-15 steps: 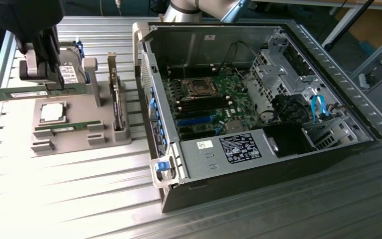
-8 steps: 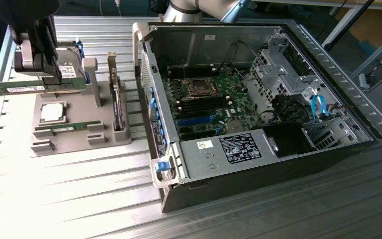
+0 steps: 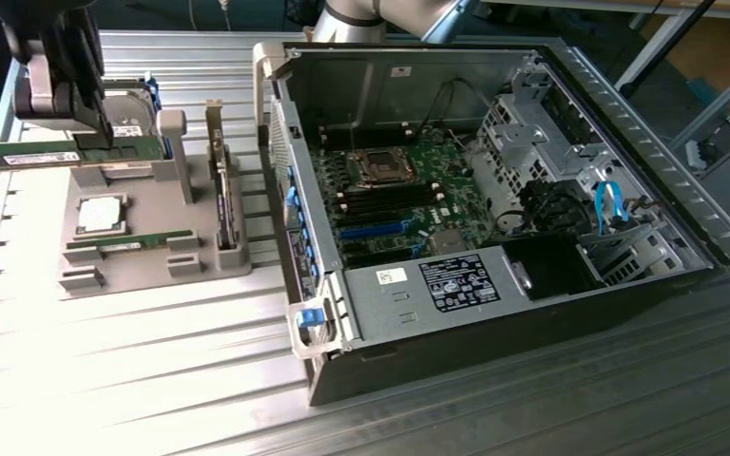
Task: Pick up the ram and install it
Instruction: 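Pick up the ram and move it above insertion slot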
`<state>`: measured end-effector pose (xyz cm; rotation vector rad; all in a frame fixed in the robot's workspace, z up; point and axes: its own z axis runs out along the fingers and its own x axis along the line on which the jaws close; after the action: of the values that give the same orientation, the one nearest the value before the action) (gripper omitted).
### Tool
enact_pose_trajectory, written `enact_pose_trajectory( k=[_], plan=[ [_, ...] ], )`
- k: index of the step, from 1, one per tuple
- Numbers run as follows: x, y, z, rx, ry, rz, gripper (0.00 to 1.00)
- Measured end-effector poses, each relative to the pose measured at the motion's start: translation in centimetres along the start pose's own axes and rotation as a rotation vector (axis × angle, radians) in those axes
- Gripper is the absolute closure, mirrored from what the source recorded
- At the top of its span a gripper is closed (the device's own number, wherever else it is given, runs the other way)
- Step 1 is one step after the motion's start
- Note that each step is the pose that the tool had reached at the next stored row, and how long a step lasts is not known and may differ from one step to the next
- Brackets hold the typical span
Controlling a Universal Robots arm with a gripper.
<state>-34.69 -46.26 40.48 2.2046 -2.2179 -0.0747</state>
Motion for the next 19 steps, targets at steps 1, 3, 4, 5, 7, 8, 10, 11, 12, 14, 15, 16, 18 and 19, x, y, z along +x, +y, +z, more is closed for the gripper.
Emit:
enact_pose_trajectory(
  k=[1,3,4,5,7,8,10,11,12,14,15,16,18,19],
  plan=[
    [0.0,0.01,-0.11,0.0001,-0.0001,0.0,0.88],
    [0.0,0.01,-0.31,0.0001,-0.0002,0.0,0.88],
    [0.0,0.02,-0.41,0.0,0.0,0.0,0.88],
    [0.0,0.02,-0.44,0.0001,-0.0001,0.0,0.88],
    [0.0,0.02,-0.44,0.0001,-0.0001,0.0,0.88],
    [0.0,0.02,-0.44,0.0001,-0.0001,0.0,0.88],
    [0.0,0.02,-0.44,0.0,0.0,0.0,0.88],
    [0.0,0.02,-0.44,0.0,-0.0001,0.0,0.88],
    [0.0,0.02,-0.44,0.0001,0.0,0.0,0.88],
    [0.0,-0.02,-0.45,0.0,0.0,0.0,0.88],
    [0.0,-0.11,-0.47,-0.0003,0.0002,0.0,0.88],
    [0.0,-0.27,-0.46,0.0,0.0001,0.0,0.88],
    [0.0,-0.77,-0.48,0.0,0.0,0.0,0.88],
    [0.0,-1.03,-0.49,0.0,0.0001,0.0,0.88]
  ],
)
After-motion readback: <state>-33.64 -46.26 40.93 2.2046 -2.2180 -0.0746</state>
